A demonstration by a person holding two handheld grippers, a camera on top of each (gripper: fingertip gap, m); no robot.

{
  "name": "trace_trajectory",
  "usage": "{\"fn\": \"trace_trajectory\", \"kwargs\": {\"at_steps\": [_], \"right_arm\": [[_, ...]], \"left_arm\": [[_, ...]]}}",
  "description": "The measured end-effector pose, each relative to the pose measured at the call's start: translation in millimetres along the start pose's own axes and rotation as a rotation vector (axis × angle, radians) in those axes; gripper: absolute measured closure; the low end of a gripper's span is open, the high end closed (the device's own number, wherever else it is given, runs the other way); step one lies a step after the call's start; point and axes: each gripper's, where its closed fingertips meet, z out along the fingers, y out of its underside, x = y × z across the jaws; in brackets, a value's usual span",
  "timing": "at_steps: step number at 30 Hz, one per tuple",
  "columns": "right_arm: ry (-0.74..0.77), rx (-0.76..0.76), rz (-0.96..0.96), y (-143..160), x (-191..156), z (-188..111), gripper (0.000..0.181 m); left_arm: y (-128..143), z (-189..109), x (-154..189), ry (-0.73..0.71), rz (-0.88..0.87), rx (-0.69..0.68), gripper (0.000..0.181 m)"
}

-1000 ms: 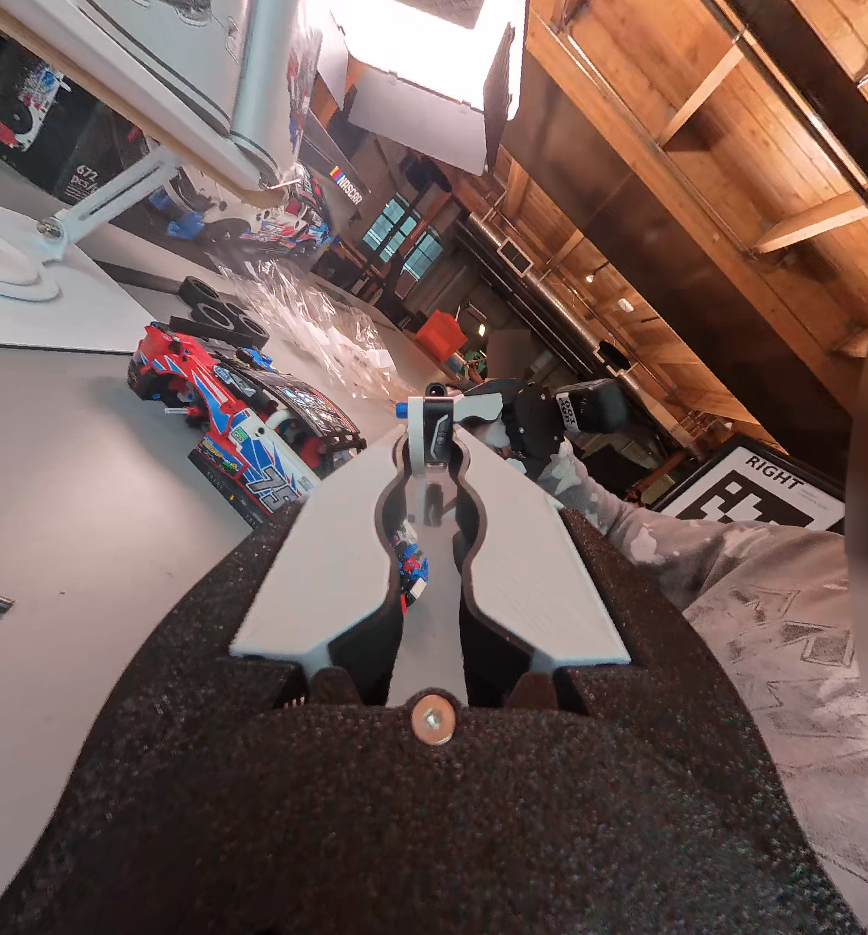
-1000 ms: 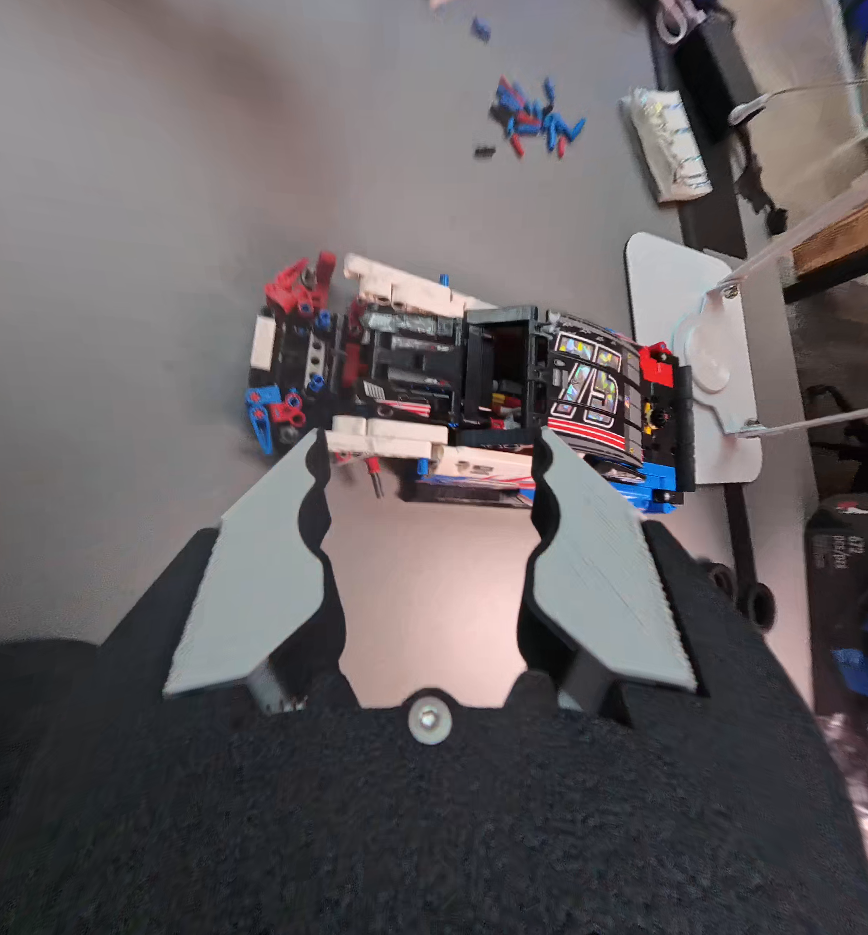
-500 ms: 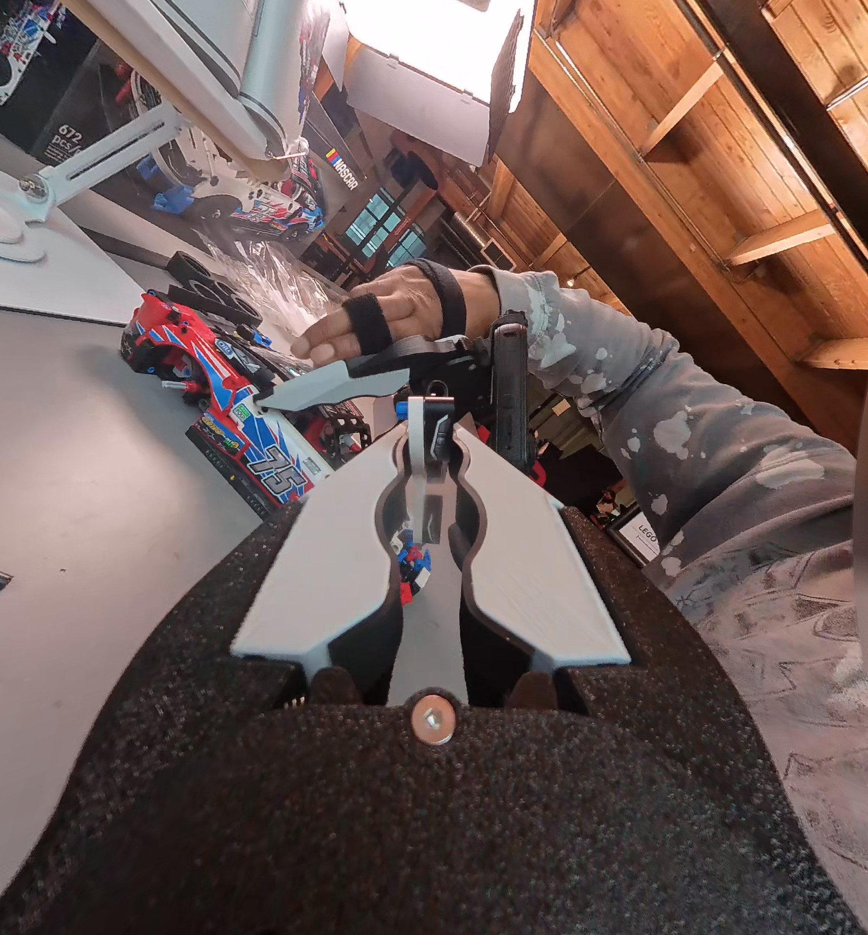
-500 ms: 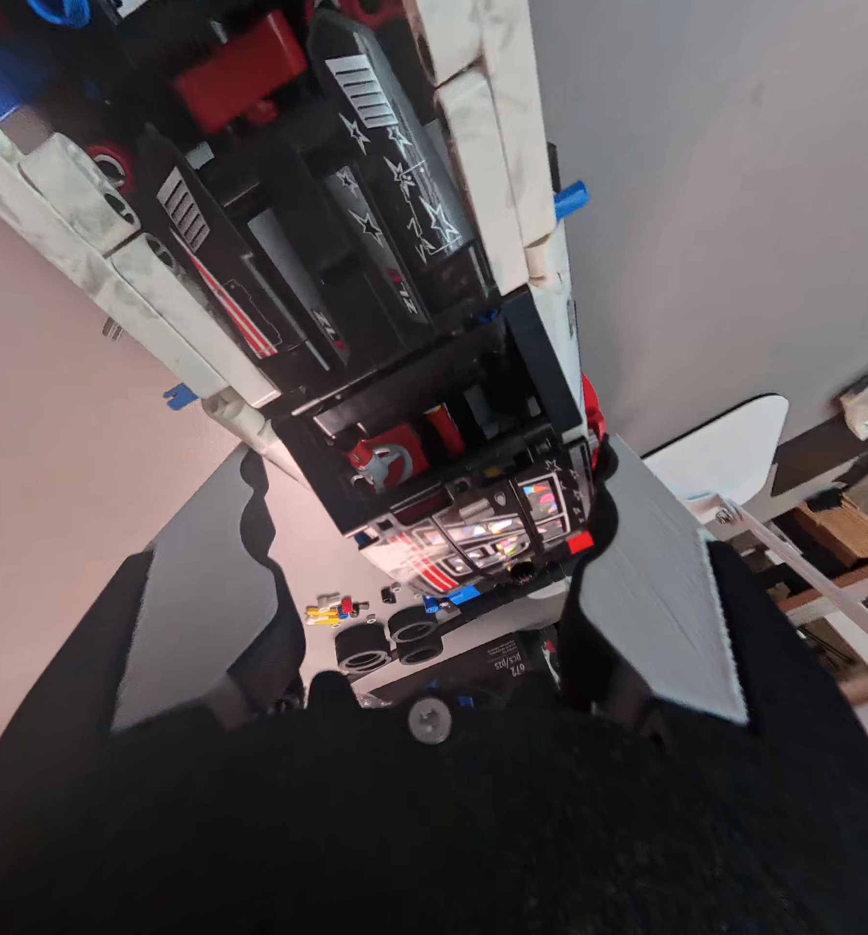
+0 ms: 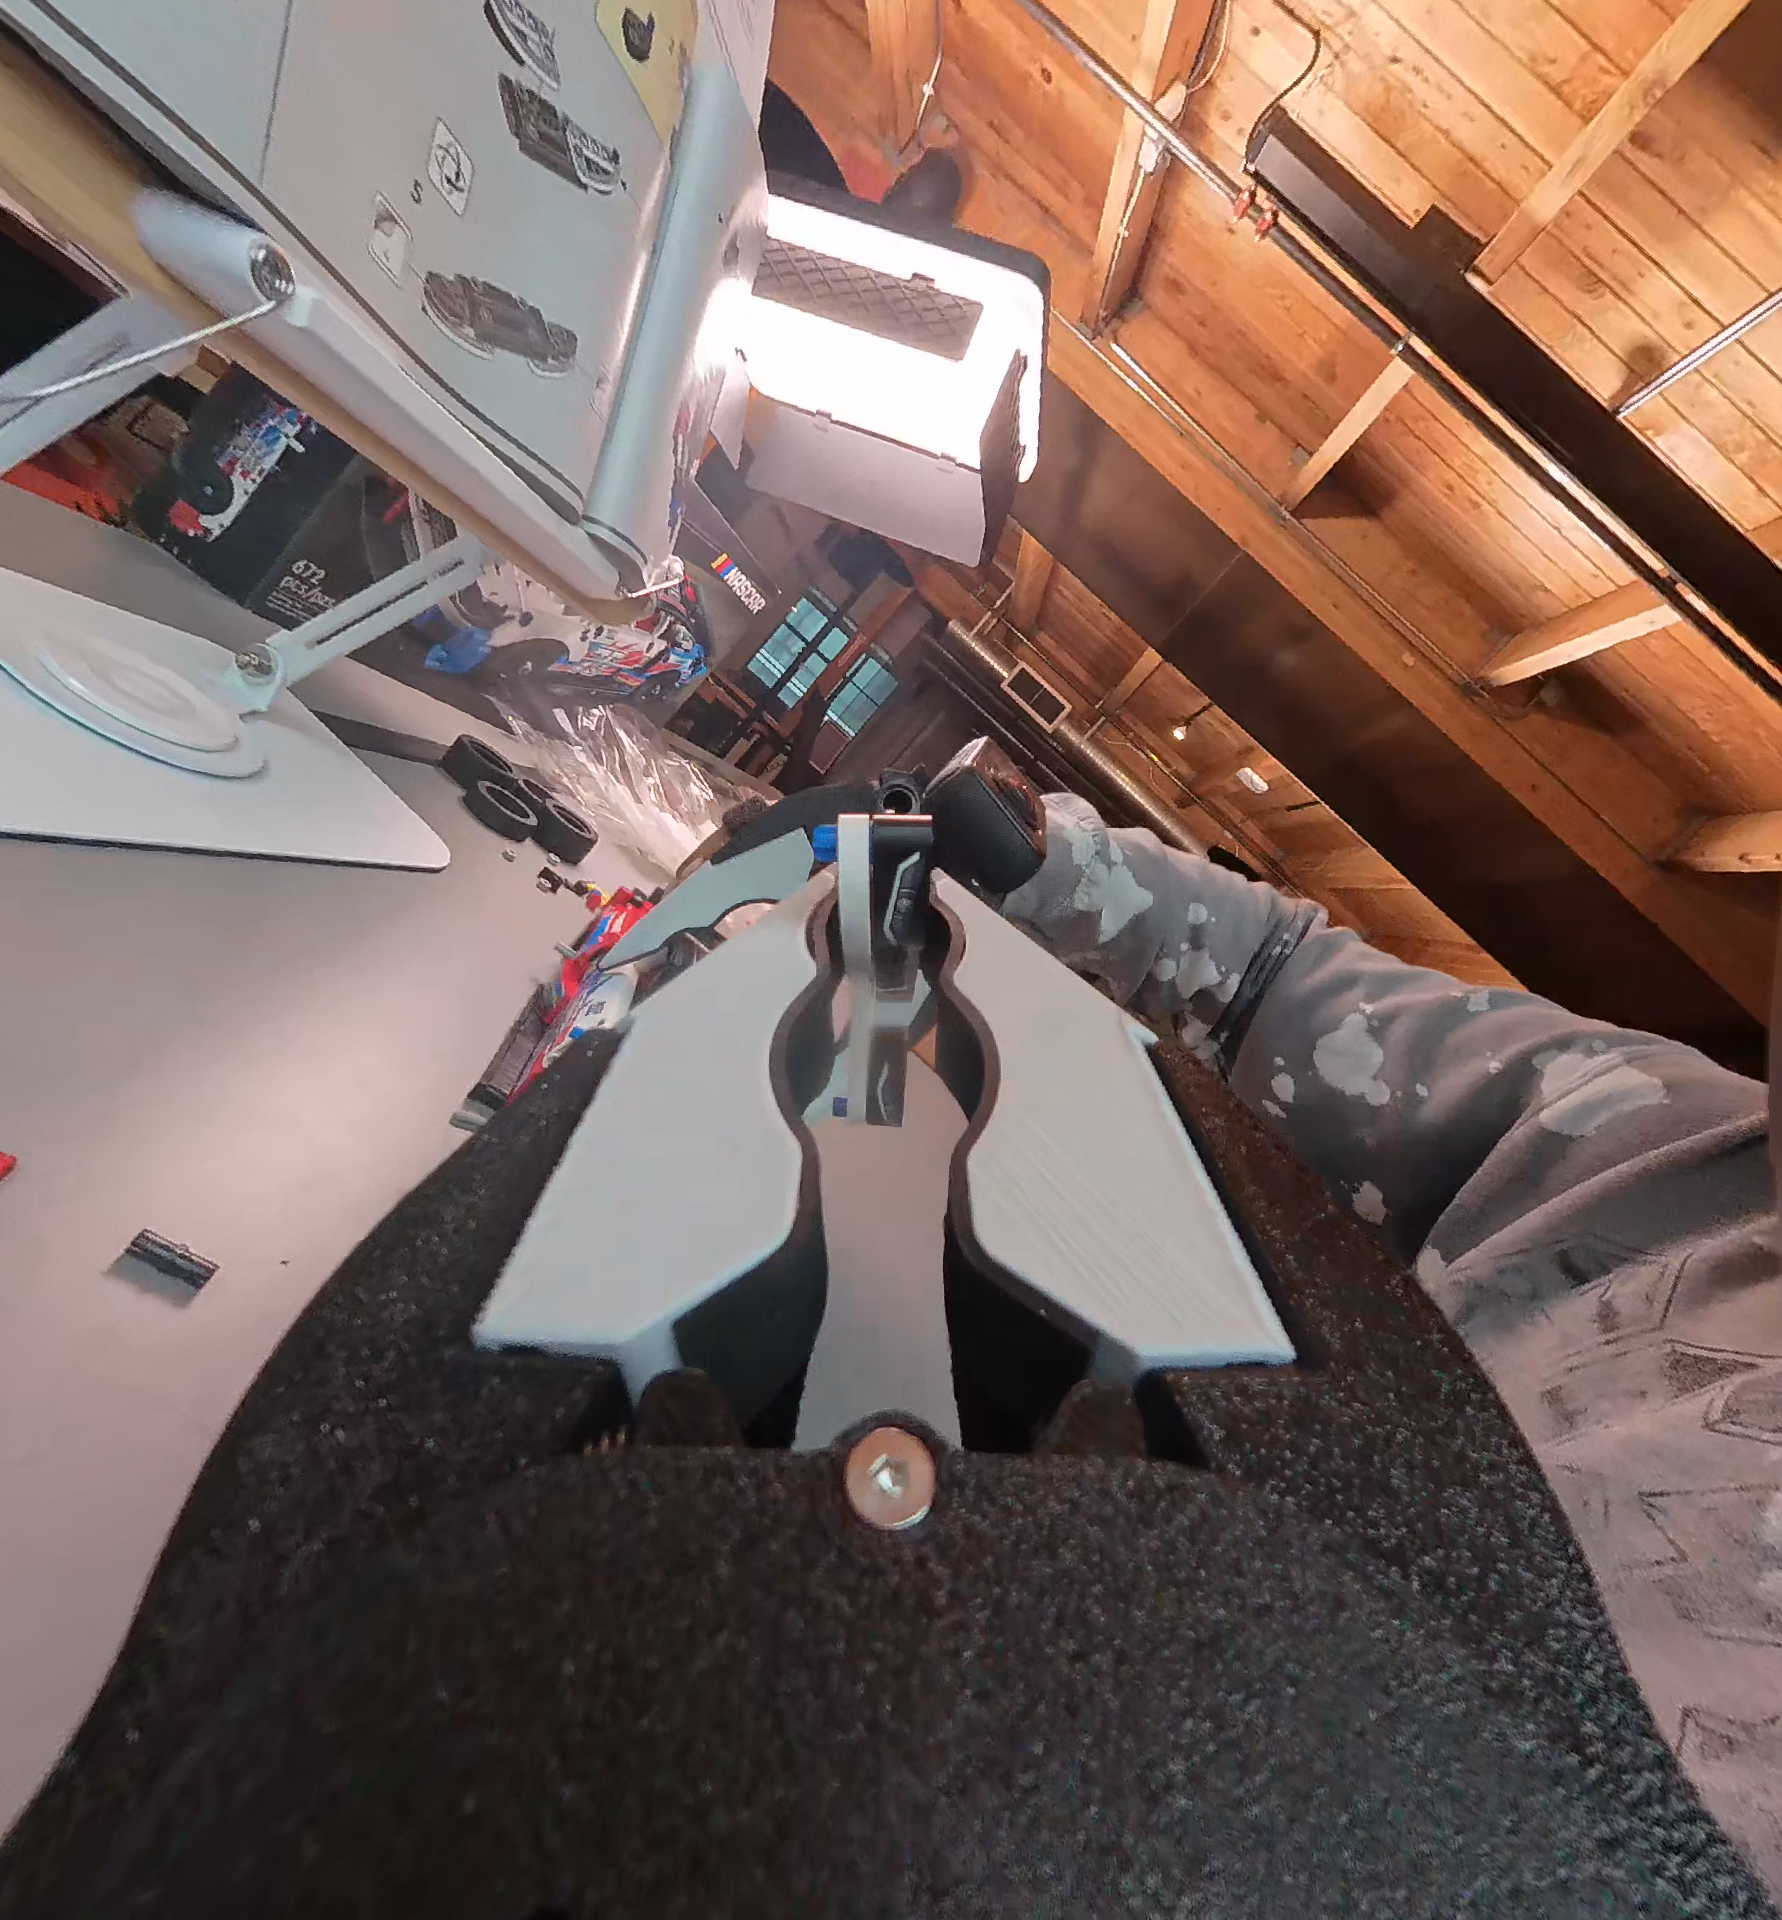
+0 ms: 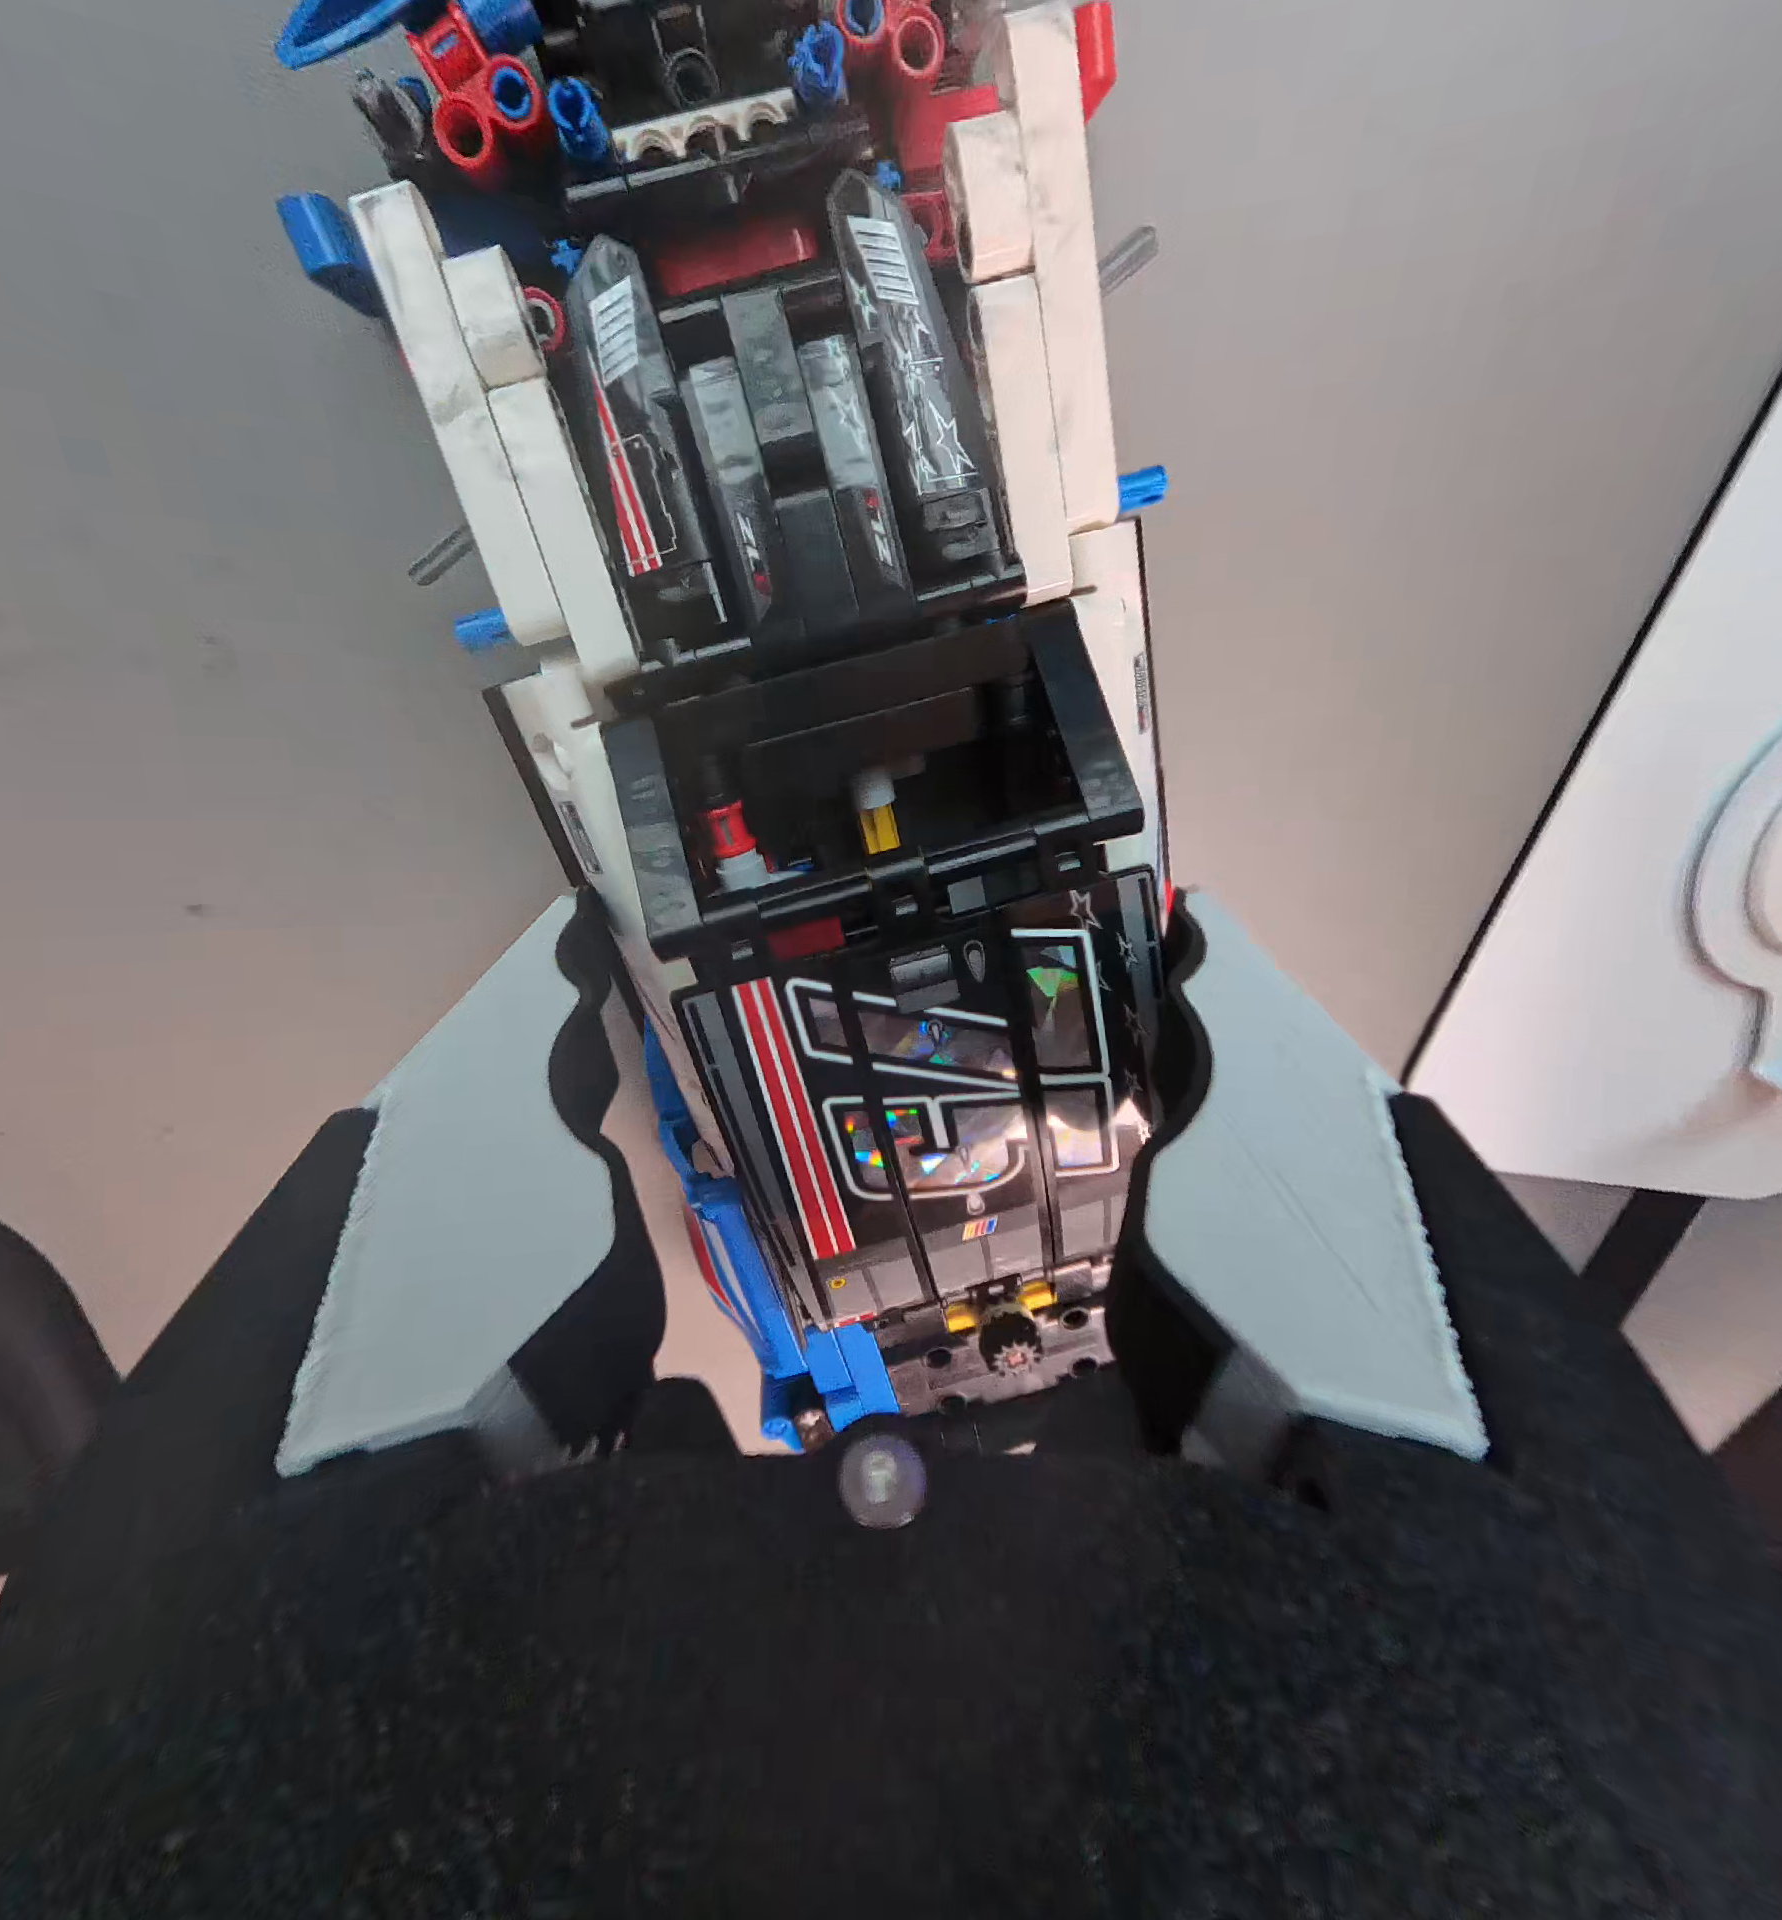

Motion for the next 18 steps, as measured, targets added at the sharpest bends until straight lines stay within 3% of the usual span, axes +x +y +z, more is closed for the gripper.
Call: {"fn": "trace_trajectory", "kwargs": {"at_steps": [7, 12, 18], "right_arm": [[-0.013, -0.016, 0.139, 30.0, -4.6, -7.4, 0.08], [-0.011, 0.01, 0.259, 49.1, -29.7, -16.3, 0.083], [0.13, 0.052, 0.323, 80.8, -47.7, -27.5, 0.079]], "left_arm": [[-19.7, -11.9, -1.9, -0.011, -0.016, 0.095, 0.172], [-17.9, -10.6, -1.2, -0.012, -0.018, 0.097, 0.172], [-10.4, -4.8, -1.2, 0.007, -0.033, 0.065, 0.172]]}}
